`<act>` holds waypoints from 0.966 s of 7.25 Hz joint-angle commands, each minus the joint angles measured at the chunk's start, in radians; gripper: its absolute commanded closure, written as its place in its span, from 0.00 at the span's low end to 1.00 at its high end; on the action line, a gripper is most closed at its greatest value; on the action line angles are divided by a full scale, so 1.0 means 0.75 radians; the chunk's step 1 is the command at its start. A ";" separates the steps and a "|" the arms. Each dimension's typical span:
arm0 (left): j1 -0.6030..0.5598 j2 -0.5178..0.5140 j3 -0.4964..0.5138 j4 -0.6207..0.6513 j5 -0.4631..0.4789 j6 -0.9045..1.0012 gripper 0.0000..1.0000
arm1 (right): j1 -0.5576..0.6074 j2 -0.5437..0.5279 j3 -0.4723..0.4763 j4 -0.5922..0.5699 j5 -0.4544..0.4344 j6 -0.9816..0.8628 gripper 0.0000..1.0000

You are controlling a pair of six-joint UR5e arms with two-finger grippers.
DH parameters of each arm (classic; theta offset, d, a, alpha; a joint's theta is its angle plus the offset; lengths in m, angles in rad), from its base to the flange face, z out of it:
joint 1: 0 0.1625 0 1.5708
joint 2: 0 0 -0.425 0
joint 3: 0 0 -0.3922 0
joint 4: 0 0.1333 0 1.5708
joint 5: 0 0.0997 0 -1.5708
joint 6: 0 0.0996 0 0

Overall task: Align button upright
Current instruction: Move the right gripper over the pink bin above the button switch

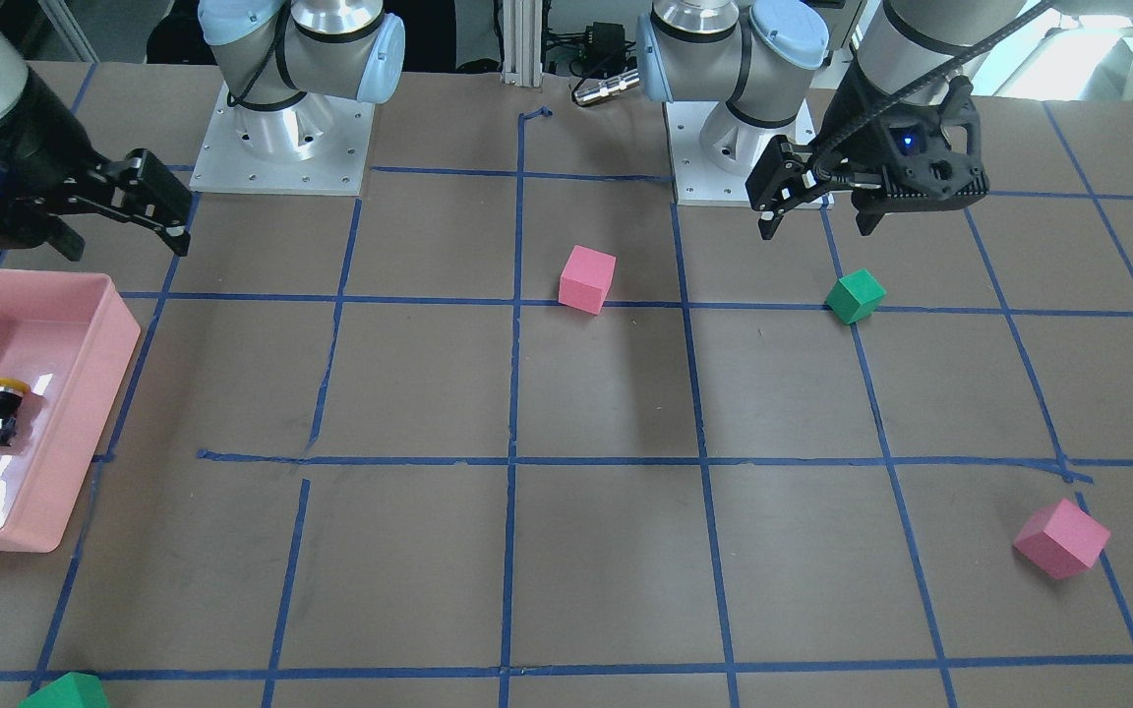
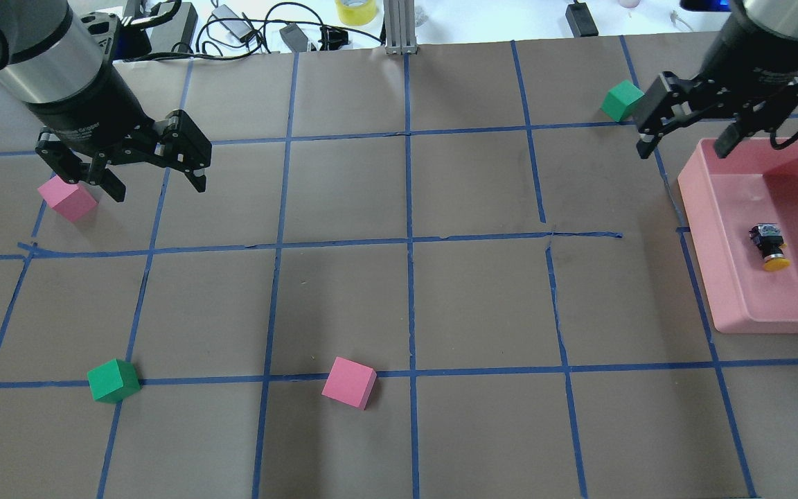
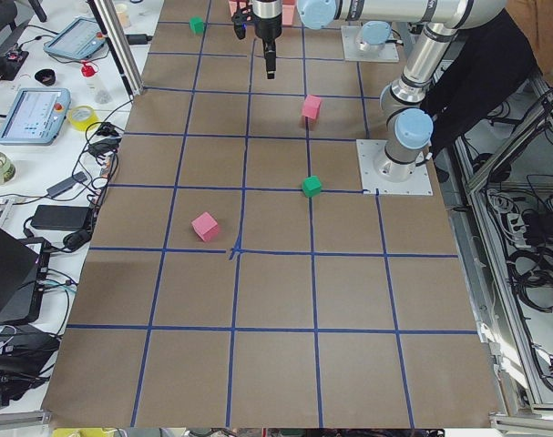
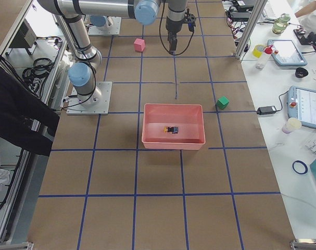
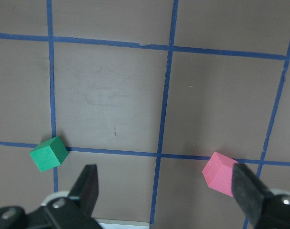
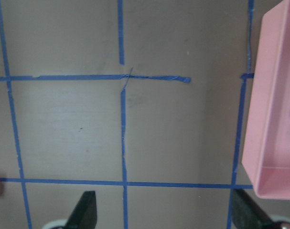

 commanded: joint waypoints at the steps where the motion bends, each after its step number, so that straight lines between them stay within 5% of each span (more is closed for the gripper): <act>1: -0.001 0.000 -0.004 0.001 0.000 0.000 0.00 | -0.286 0.111 0.005 -0.137 -0.013 -0.293 0.00; 3: -0.001 0.006 -0.010 0.001 -0.002 -0.002 0.00 | -0.435 0.254 0.033 -0.386 -0.070 -0.482 0.00; 5: -0.001 0.006 -0.010 -0.001 0.000 -0.002 0.00 | -0.449 0.320 0.194 -0.701 -0.097 -0.487 0.00; 7: -0.001 0.012 -0.010 -0.003 0.002 -0.002 0.00 | -0.449 0.349 0.337 -0.853 -0.081 -0.485 0.01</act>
